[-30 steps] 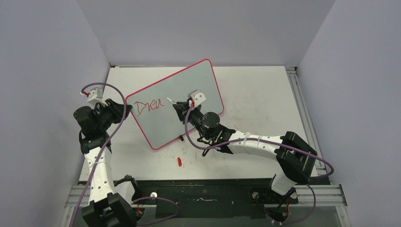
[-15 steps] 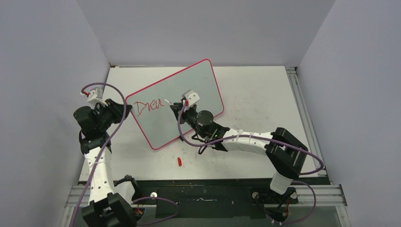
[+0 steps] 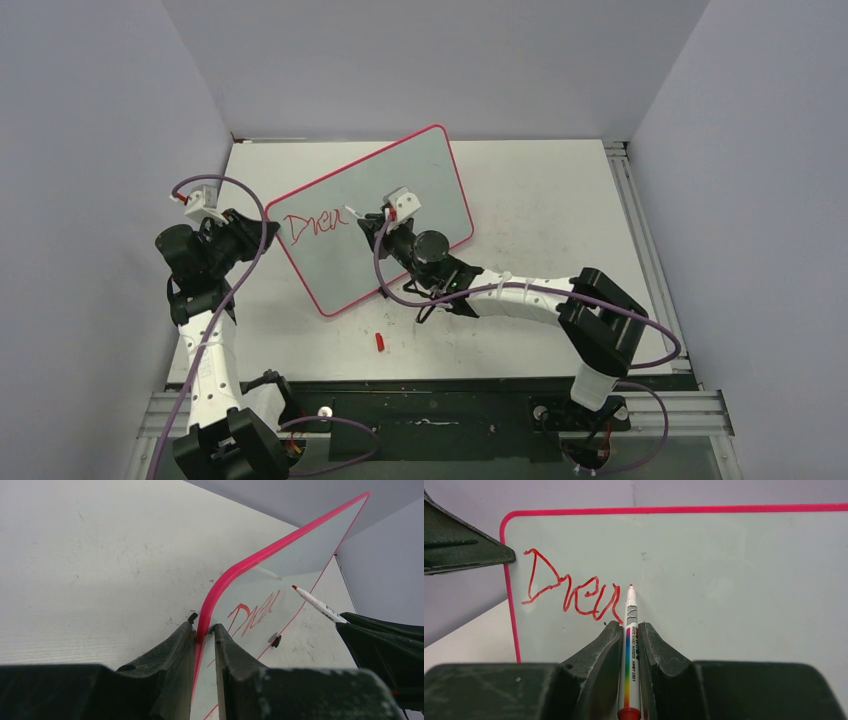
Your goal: Write a sentence on the whiteboard
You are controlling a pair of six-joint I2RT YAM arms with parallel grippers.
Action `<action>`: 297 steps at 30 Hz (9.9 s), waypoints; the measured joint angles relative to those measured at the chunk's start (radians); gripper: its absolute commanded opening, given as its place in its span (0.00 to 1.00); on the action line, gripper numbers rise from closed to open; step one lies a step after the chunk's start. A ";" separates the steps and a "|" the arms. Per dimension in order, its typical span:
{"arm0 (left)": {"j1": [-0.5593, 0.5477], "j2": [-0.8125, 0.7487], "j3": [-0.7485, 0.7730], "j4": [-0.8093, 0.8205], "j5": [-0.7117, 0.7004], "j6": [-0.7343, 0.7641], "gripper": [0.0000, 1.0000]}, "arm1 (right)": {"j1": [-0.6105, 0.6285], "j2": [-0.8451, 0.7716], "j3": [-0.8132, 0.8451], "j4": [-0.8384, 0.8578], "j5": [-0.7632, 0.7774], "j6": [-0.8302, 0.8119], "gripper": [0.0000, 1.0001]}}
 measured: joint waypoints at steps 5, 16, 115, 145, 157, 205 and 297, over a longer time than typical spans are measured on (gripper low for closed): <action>0.000 0.000 0.000 0.000 -0.002 0.000 0.18 | -0.005 0.026 0.003 0.001 0.001 0.002 0.05; -0.001 0.001 0.000 -0.001 -0.010 0.001 0.18 | -0.004 0.031 0.001 0.008 0.002 0.011 0.05; -0.006 0.002 0.000 0.000 -0.011 0.001 0.19 | -0.013 0.031 -0.030 0.100 0.087 0.031 0.05; -0.006 0.002 0.000 0.000 -0.014 0.002 0.18 | -0.025 0.038 -0.043 0.118 0.120 0.053 0.05; -0.006 0.004 0.000 0.000 -0.018 0.002 0.18 | -0.020 0.022 -0.109 0.135 0.134 0.064 0.05; -0.008 0.005 0.000 0.002 -0.013 0.002 0.19 | -0.036 -0.016 -0.050 0.068 0.147 0.000 0.05; -0.018 0.017 0.000 0.001 -0.018 0.002 0.19 | 0.024 -0.109 -0.137 0.022 0.188 -0.008 0.05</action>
